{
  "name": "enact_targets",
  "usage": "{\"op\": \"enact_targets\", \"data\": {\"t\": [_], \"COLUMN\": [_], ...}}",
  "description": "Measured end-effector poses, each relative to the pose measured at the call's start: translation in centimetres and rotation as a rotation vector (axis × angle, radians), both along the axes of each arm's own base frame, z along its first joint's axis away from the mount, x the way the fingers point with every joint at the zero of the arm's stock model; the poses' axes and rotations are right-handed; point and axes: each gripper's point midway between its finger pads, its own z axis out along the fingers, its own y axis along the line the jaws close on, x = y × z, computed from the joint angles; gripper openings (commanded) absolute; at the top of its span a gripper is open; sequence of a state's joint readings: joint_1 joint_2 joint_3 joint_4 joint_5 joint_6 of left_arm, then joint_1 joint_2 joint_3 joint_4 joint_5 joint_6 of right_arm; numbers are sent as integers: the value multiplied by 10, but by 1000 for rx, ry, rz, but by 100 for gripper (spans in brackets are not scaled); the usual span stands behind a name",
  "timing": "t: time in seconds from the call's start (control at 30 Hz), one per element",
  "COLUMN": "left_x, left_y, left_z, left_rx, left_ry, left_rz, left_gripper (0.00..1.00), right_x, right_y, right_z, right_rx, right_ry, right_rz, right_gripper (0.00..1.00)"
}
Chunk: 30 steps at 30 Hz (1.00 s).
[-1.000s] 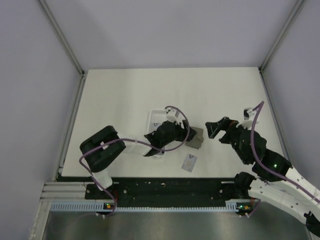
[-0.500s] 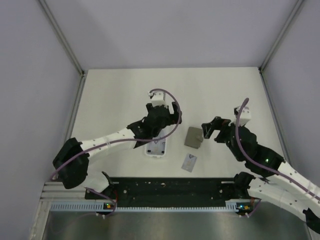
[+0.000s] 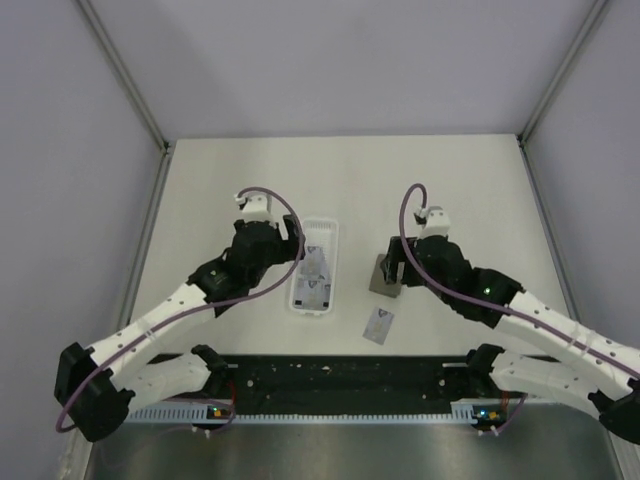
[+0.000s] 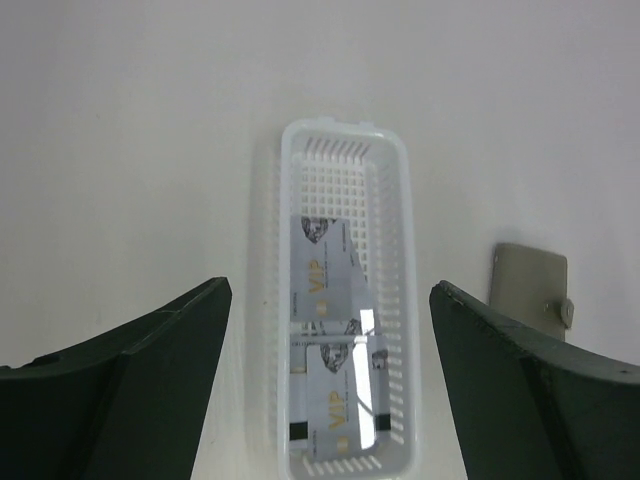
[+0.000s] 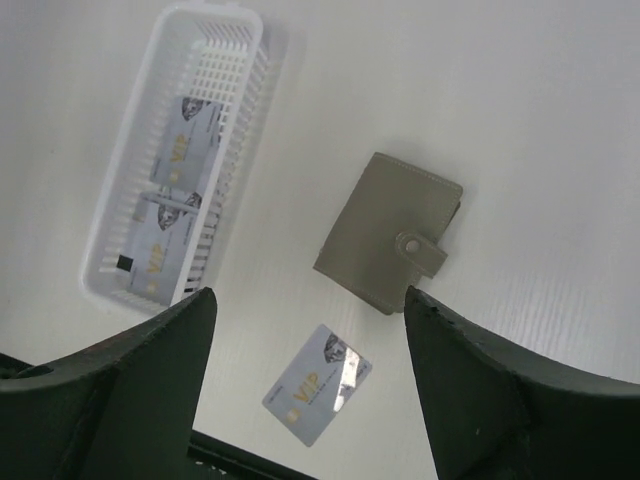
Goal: Put the credit cards into the card holder
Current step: Move the credit card to the corner of the board.
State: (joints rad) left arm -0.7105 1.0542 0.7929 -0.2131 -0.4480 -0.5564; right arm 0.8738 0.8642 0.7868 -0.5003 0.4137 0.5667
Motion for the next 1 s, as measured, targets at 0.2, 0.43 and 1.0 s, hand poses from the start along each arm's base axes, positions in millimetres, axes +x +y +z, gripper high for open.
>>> {"op": "enact_targets", "data": {"t": [0.2,0.43,1.0], "left_x": [-49,-112,-180], "left_y": [-11,-39,-80], "left_z": [-22,-51,-91], "left_rx": [-40,-66,-133], "left_ry": [48,141,260], "left_rz": [-172,-351,-517], "left_gripper": [83,73,64], "right_x": [-8,-25,-33], "right_y": [14,6,12], "right_z": [-43,-103,-160], "right_rx": [-25,-100,-41], "right_ry": [144,303,395], "right_rz": [27,0,60], "right_gripper": [59,52,41]}}
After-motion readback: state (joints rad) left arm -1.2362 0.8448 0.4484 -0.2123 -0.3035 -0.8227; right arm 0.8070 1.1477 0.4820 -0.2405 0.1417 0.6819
